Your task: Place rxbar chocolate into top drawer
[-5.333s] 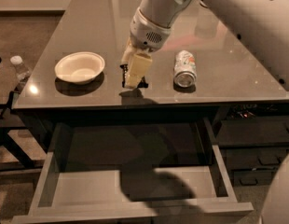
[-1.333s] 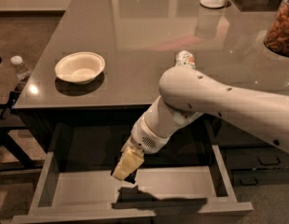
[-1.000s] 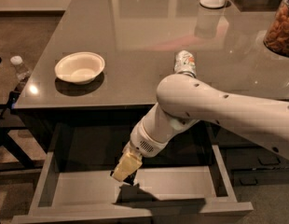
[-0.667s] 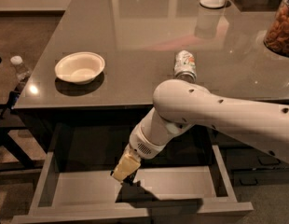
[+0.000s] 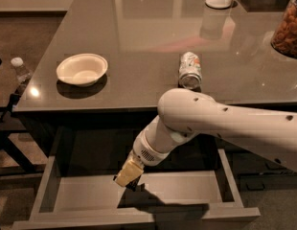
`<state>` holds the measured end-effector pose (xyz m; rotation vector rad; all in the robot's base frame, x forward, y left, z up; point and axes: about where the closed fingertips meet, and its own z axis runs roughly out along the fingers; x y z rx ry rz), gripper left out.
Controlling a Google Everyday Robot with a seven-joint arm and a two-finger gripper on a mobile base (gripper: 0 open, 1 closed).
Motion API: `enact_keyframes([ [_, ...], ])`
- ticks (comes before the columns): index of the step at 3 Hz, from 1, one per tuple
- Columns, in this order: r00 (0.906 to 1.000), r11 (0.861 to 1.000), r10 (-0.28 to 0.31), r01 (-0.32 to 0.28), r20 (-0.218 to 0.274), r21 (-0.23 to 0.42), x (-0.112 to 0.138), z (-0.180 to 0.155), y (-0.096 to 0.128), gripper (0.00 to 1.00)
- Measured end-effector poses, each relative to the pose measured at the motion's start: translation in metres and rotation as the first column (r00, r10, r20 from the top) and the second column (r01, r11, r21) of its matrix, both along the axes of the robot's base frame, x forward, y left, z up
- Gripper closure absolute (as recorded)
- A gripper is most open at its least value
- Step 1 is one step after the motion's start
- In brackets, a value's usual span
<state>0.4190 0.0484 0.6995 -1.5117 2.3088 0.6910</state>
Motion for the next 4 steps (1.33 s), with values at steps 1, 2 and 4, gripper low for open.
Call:
enact_keyframes([
  [1,0.9980,0.998,-0.062,0.062,0.015,-0.006,0.008,-0.012,-0.003,1.00],
  [2,0.9932,0.993,-0.114,0.114,0.024,-0.007,0.013,-0.023,-0.007,1.00],
  [4,0.9864,0.986,-0.164,0.164,0.005,-0.017,0.021,-0.058,0.002,1.00],
])
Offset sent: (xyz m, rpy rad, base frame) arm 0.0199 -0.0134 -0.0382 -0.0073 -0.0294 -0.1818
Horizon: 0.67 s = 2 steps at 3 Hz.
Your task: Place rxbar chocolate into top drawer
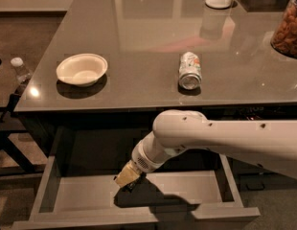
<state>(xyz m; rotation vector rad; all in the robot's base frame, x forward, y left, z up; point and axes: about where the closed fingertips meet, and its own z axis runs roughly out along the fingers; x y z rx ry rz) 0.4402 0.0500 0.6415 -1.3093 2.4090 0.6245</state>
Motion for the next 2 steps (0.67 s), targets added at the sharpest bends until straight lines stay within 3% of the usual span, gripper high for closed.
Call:
enact_keyframes([
  [2,0.9999,1.000,-0.009,0.009,-0.006,0.022,0.0109,-0.0195,0.0117,1.00],
])
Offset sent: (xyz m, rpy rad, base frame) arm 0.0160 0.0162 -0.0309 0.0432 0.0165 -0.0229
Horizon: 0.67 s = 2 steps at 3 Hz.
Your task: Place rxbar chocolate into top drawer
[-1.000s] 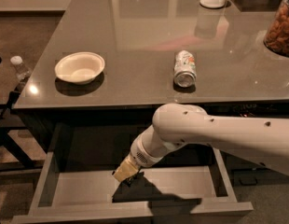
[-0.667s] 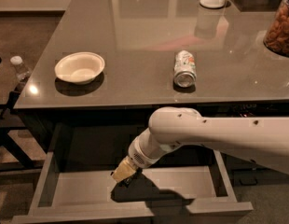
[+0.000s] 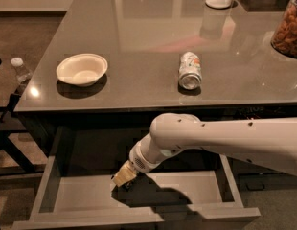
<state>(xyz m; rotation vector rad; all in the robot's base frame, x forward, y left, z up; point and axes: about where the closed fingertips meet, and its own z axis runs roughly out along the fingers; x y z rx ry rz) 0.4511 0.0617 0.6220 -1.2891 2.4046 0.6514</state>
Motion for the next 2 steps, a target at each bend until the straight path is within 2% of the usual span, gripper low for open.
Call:
enact_keyframes([
  [1,0.9998,1.000,-0.015,0.015,-0.013,0.016,-0.0030,-0.0083,0.0011,1.00],
  [2,0.9995,0.997,-0.007,0.010,-0.031,0.076,-0.0045,-0.0132,0.0039,1.00],
])
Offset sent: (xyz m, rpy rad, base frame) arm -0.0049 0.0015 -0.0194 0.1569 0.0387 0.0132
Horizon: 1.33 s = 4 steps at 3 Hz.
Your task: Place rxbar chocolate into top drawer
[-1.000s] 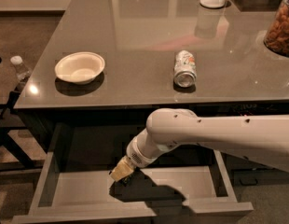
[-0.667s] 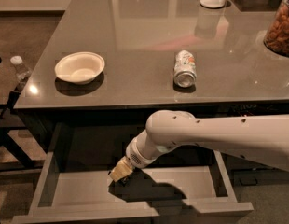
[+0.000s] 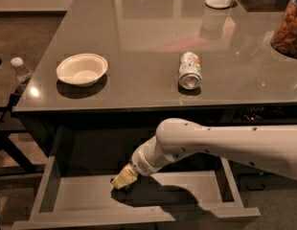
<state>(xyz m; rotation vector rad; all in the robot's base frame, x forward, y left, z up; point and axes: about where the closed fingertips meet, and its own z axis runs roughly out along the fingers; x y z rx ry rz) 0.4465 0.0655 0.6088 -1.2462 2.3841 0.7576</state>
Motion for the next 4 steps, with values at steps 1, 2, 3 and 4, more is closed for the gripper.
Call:
enact_keyframes([
  [1,1.0000,1.000,0.001,-0.001,0.000,0.002,-0.0001,-0.0002,0.0000,0.81],
  [2,1.0000,1.000,0.001,-0.001,0.000,0.002,-0.0001,-0.0002,0.0000,0.58],
  [3,1.0000,1.000,0.001,-0.001,0.000,0.002,-0.0001,-0.0002,0.0000,0.35],
  [4,1.0000,1.000,0.001,-0.001,0.000,0.002,-0.0001,-0.0002,0.0000,0.11],
])
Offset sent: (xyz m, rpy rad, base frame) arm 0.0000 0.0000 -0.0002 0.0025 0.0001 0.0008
